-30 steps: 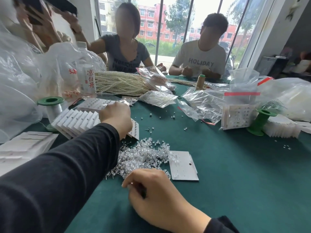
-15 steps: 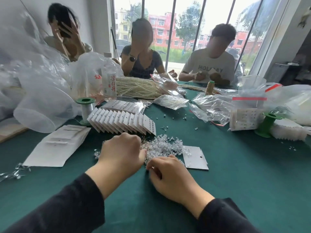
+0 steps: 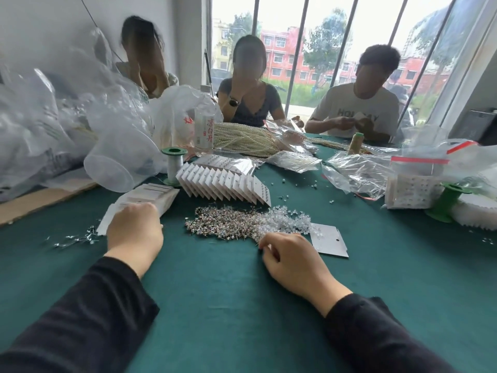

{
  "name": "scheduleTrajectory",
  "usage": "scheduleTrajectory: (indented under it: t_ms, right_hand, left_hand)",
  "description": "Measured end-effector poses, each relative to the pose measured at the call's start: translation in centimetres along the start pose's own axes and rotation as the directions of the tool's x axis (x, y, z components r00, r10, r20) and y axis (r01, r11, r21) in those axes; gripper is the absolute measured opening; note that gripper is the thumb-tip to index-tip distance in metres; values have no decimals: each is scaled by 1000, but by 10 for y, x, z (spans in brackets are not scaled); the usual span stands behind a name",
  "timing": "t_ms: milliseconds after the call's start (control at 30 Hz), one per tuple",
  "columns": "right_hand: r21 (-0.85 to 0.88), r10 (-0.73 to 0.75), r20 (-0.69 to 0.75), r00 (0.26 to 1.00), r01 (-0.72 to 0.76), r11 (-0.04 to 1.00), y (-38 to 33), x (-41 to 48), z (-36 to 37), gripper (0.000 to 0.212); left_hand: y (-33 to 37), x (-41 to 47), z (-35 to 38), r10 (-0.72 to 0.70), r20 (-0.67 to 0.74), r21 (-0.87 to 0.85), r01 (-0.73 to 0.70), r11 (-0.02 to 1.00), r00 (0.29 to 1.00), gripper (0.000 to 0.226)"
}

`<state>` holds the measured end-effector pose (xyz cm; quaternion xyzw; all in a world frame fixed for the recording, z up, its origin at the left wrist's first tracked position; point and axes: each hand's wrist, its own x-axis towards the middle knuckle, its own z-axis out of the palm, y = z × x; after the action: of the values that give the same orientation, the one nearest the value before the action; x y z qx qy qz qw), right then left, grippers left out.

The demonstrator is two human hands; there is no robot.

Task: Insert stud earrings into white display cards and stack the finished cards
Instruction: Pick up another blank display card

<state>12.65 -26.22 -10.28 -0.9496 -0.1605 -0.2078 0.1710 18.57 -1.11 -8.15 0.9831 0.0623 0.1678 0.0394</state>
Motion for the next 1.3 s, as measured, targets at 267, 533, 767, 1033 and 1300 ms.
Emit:
scheduleTrajectory:
  t_ms: [267, 533, 767, 1033, 1300]
  right_hand:
    - [33, 5, -3, 1000, -5, 999, 4, 1, 3, 13]
    - [543, 228, -166, 959, -104, 833, 3, 3, -8, 33]
    - [971, 692, 77, 718, -211, 111, 27, 7, -27, 1]
    - [804, 679, -185, 711, -287, 520, 38, 7, -20, 15]
    - [740, 560, -157, 813, -279, 612, 30, 9, -16, 10]
  left_hand:
    - [17, -18, -8, 65, -57, -117, -71, 991, 996, 16]
    - [75, -32, -73, 77, -478, -649, -410, 641, 875, 8]
    - [134, -27, -28, 236, 34, -875, -85, 476, 971, 12]
    - [104, 4, 9, 477, 90, -275, -438, 856, 874, 31]
    - [95, 8, 15, 518, -32, -468, -471, 748, 855, 18]
